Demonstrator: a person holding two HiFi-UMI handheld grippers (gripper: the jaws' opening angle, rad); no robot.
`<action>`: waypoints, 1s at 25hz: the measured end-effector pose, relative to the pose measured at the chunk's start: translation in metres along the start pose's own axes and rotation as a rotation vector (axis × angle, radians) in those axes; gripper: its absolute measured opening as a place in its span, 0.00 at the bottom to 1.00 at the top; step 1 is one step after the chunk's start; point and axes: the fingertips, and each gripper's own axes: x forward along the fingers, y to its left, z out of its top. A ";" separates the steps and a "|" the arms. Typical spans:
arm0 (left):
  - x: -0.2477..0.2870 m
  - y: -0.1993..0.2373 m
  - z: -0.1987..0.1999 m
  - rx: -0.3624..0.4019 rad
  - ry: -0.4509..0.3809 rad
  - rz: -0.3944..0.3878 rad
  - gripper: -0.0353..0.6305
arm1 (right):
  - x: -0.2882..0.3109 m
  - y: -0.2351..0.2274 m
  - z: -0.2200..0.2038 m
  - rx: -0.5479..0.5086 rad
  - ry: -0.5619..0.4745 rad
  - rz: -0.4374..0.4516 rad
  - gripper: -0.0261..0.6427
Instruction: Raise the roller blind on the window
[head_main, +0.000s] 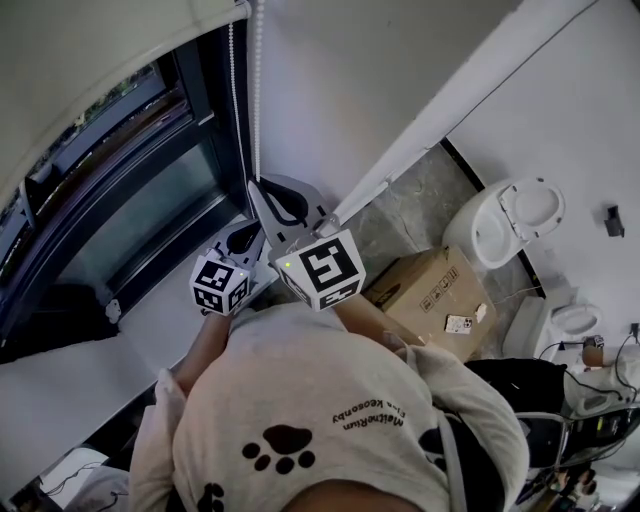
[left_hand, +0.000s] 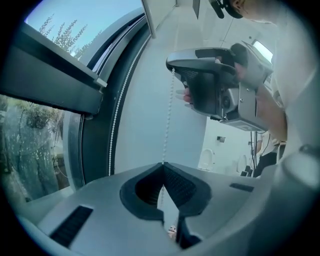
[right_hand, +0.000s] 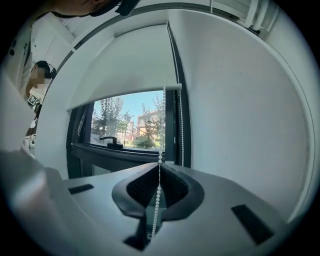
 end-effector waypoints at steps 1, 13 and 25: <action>0.001 0.001 -0.005 -0.002 0.014 0.003 0.07 | 0.000 0.000 -0.006 0.001 0.010 -0.001 0.06; -0.003 0.009 -0.062 -0.023 0.128 0.040 0.07 | 0.002 0.011 -0.059 0.011 0.096 0.017 0.06; -0.041 0.019 0.015 -0.101 -0.055 0.082 0.21 | 0.003 0.010 -0.061 0.012 0.091 0.019 0.06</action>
